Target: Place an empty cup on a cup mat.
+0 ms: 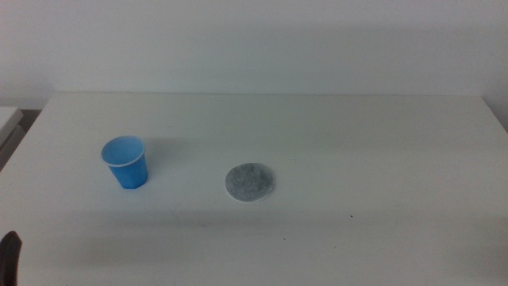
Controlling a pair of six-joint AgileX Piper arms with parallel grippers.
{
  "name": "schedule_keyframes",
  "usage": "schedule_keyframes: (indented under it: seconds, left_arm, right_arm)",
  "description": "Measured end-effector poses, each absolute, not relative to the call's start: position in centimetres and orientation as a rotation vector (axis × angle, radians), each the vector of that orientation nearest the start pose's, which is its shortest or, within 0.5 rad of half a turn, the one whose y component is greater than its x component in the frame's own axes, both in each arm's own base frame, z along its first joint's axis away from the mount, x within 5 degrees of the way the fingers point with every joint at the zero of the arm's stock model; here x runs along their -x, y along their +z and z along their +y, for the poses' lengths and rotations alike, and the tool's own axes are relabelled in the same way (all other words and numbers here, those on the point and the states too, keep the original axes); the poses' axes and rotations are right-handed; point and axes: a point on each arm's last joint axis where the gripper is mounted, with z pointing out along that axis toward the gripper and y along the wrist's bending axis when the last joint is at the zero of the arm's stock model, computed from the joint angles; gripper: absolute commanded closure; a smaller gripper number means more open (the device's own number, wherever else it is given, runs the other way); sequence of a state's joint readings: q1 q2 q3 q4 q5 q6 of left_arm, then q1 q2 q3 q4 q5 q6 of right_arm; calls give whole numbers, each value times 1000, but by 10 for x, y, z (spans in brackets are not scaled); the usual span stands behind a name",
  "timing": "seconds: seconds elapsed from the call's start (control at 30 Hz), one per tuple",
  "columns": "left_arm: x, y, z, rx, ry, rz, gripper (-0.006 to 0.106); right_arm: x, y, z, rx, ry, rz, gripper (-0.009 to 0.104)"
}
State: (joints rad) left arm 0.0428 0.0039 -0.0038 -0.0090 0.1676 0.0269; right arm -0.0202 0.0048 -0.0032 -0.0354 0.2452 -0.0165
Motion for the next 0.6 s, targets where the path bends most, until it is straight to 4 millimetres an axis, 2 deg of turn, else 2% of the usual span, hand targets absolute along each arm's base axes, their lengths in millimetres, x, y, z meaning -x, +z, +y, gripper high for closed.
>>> schedule_keyframes:
  seconds: [0.03,0.1,0.2,0.27,0.37,0.5,0.6]
  left_arm:
    - [-57,202,3,25,49,1675,7]
    - [-60,220,4,35,59,1729,7]
    - [-73,259,6,53,67,1855,7]
    - [-89,287,7,55,61,1934,7]
    - [-119,315,7,75,21,2095,7]
    - [-164,341,9,85,-22,2304,7]
    - [-210,343,11,67,-45,2467,7]
  right_arm:
    - [-56,192,-2,20,-60,1731,2]
    - [-56,192,-2,20,-60,1731,2]
    - [-56,192,-2,20,-60,1731,2]
    - [-56,192,-2,20,-60,1731,2]
    - [-56,192,-2,20,-60,1731,2]
    - [-56,192,-2,20,-60,1731,2]
    - [-56,192,-2,20,-60,1731,2]
